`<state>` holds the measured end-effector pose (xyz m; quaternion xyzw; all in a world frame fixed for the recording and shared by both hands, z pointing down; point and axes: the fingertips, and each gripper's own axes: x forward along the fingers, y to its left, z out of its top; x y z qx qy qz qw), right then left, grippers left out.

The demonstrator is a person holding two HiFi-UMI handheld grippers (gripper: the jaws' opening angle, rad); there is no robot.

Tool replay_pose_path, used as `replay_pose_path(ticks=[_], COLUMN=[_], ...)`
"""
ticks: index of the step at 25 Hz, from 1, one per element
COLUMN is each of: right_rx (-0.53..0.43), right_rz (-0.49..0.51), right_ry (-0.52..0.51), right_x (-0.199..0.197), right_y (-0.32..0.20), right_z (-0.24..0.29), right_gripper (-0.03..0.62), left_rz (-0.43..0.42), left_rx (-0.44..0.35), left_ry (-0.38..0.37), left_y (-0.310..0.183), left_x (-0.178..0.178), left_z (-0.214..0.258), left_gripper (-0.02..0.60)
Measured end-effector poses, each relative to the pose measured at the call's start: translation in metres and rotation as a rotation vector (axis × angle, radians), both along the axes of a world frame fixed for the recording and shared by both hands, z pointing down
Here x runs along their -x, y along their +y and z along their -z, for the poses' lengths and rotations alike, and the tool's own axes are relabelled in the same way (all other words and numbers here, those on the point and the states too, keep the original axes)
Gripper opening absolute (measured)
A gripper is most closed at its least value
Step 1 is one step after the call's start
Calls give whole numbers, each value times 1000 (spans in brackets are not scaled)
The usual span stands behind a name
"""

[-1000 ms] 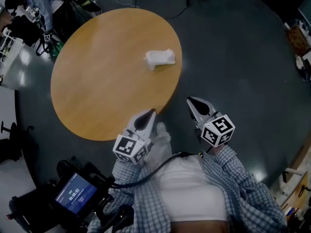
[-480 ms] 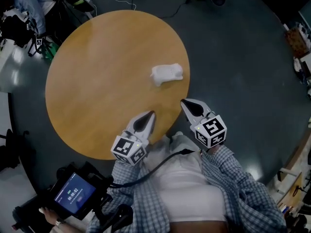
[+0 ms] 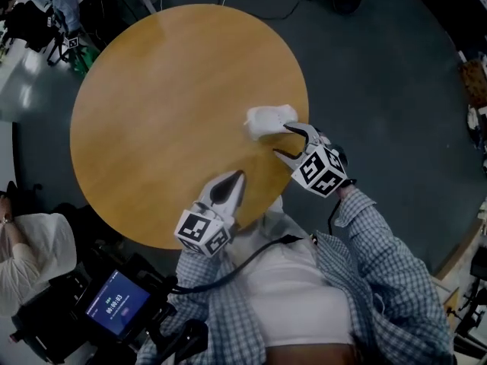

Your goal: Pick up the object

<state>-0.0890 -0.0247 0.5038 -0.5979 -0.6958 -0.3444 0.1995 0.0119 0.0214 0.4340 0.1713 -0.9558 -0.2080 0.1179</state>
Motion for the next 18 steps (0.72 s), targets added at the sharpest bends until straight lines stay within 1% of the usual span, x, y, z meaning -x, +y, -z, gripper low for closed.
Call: replay_pose_path(ticks=[2, 5, 8, 12, 13, 15, 18], right_rx=[-100, -227, -331, -441, -455, -471, -479], right_rz=[121, 276, 365, 432, 434, 431, 426], right_ry=[-36, -42, -48, -60, -63, -75, -89], right_x=[9, 22, 34, 40, 41, 44, 46], right_y=[13, 29, 40, 48, 49, 52, 53], right_z=[-13, -36, -60, -91, -97, -104, -112], right_gripper=[315, 394, 413, 419, 429, 431, 454], left_rz=[20, 65, 104, 144, 152, 166, 178], left_rx=[2, 5, 12, 17, 17, 16, 17], left_ry=[6, 21, 42, 45, 46, 50, 55], left_y=[5, 12, 20, 32, 34, 38, 41], left_x=[1, 4, 3, -1, -2, -3, -5], left_z=[-2, -1, -4, -12, -12, -14, -15], left_gripper=[-2, -2, -2, -2, -2, -2, -2])
